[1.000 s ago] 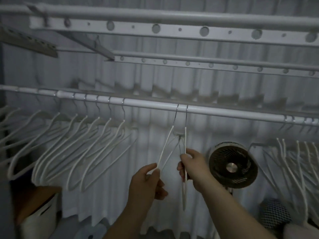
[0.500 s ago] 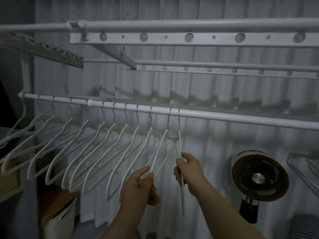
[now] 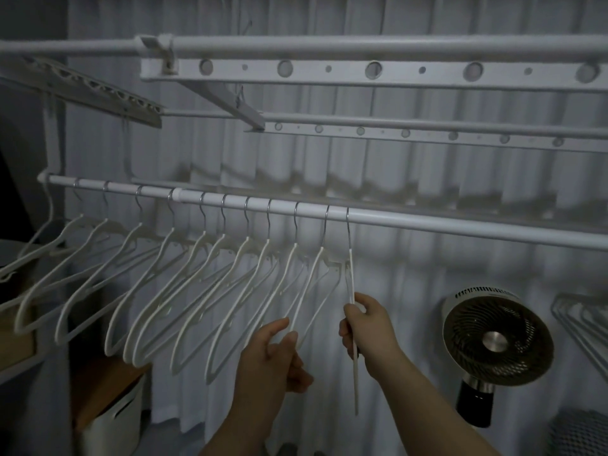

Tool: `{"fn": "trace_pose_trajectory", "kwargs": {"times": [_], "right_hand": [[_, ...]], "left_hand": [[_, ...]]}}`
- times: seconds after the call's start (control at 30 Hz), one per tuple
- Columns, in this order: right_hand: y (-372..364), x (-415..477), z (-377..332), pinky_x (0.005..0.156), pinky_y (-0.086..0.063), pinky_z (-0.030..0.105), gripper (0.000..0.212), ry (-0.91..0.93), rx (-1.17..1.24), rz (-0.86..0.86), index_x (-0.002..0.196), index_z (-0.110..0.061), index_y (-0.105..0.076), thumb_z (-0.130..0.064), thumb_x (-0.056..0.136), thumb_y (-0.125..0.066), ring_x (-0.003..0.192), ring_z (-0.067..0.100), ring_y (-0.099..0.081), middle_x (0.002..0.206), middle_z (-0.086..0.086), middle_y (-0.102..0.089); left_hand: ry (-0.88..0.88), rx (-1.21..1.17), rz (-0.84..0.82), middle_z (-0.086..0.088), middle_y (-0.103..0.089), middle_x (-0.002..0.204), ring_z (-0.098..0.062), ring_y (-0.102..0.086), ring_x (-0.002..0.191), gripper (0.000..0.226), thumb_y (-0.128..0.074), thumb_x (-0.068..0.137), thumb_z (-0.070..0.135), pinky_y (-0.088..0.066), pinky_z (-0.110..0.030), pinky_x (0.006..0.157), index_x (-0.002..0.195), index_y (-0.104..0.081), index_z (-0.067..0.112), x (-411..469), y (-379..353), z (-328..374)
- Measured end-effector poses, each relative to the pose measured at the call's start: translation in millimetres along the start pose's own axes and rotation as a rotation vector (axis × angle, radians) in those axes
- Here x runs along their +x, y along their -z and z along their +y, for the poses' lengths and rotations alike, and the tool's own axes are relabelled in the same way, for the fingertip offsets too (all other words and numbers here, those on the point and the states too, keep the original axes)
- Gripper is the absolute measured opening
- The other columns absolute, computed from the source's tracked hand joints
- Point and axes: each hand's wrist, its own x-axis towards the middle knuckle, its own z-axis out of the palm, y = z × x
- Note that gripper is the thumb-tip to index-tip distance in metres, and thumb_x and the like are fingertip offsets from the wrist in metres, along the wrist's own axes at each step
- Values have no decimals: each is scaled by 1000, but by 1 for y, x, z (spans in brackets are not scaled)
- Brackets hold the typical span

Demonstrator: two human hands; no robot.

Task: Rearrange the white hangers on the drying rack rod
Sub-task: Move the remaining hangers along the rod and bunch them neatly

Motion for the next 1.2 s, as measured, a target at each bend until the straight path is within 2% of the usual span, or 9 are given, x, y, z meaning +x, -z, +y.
{"fn": "trace_pose_trajectory", "kwargs": {"times": [0.2,0.37,0.53,0.9,1.1,1.2], "right_hand": [[8,-3,3,29,-30,14,41,3,1,47,133,-12,-37,-8,92,-40,24,4,-39,49,5,-49],[8,-2,1,29,-30,13,41,-7,8,39,133,-11,-38,-8,92,-40,24,4,-40,42,1,-50],[5,-3,1,29,-31,13,40,-3,18,36,133,-9,-37,-9,93,-39,24,3,-40,48,5,-50],[7,-4,0,30,-35,17,40,-3,-17,41,132,-10,-38,-10,92,-42,25,6,-42,49,5,-53],[7,-8,-1,36,-43,21,40,-7,-23,31,129,-10,-40,-18,91,-49,32,11,-49,54,5,-57],[12,-8,-3,36,-41,21,43,41,-18,113,129,-13,-39,-24,90,-51,42,16,-47,61,5,-57]], "left_hand": [[30,-10,-17,0,-53,39,-13,-56,32,20,-49,91,8,-47,-19,34,84,-55,27,-1,-3,0],[48,-8,-28,0,-54,35,-13,-56,31,13,-49,91,8,-45,-18,33,98,-55,16,0,-5,-3],[43,-5,-14,-1,-55,43,-13,-57,33,18,-50,91,8,-47,-19,35,84,-56,24,-1,-2,-1],[39,3,8,0,-57,39,-13,-60,36,17,-48,91,12,-47,-18,35,85,-55,25,2,0,0],[-76,146,50,3,-62,51,-4,-63,47,19,-51,90,16,-49,-12,44,81,-55,33,-3,8,-1],[-124,237,91,1,-61,64,-7,-62,55,11,-50,90,13,-51,-17,56,88,-59,20,-7,11,4]]}}
